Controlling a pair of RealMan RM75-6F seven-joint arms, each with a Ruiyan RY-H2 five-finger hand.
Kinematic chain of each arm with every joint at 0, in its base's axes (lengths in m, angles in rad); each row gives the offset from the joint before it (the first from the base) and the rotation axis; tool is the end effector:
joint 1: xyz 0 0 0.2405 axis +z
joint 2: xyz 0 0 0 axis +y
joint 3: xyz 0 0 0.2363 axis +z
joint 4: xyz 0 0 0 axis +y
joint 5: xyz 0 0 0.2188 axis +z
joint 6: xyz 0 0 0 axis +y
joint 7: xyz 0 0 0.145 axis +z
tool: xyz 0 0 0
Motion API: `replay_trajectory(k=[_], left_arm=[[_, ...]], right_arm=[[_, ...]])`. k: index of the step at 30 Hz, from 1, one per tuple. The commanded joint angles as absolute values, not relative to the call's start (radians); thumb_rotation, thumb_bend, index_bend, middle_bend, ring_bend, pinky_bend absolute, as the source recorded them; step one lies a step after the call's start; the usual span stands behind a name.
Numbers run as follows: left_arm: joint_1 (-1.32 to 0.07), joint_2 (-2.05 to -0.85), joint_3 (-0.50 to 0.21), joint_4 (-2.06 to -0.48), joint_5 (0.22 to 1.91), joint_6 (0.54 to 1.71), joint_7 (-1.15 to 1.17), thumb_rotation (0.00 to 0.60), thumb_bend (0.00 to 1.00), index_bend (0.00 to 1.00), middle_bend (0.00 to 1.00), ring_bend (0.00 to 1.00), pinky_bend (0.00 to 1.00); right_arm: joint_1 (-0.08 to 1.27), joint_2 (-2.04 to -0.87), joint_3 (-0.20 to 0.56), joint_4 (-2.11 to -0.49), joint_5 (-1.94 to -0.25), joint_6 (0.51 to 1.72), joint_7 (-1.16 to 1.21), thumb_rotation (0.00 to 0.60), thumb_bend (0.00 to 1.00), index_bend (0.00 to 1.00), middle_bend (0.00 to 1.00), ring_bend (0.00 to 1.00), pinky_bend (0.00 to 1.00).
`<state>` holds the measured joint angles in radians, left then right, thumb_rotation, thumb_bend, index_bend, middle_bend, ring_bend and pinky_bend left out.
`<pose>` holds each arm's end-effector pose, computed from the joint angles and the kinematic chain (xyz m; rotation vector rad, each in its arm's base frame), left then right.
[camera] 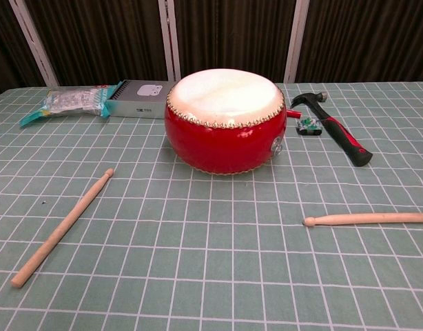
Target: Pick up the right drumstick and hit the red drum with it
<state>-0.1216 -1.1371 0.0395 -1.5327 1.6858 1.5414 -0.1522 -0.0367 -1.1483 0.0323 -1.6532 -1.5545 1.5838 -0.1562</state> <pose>-0.2847 0.1708 0.1285 -1.5578 -0.9143 -1.0686 -0.2935 -0.1412 0.1381 1.3450 -0.8331 0.8242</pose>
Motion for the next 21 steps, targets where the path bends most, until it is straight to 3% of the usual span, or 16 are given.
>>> replay_trajectory(k=[1,21], left_arm=[[-0.12,-1.136,0.039,-1.531,1.685,1.545,-0.156,0.6,0.0,0.0,0.0,0.0,0.01],[-0.122,-1.136,0.038,-1.535,1.682,1.54,-0.154,0.6,0.0,0.0,0.0,0.0,0.01]], right_arm=[[-0.036,-1.148,0.031,-1.653,-1.557,1.583,-0.159,0.6,0.33,0.0,0.0,0.0,0.04],[-0.033,-1.147,0.033,-1.658,-1.55,1.576,-0.155,0.6,0.33,0.0,0.0,0.0,0.04]])
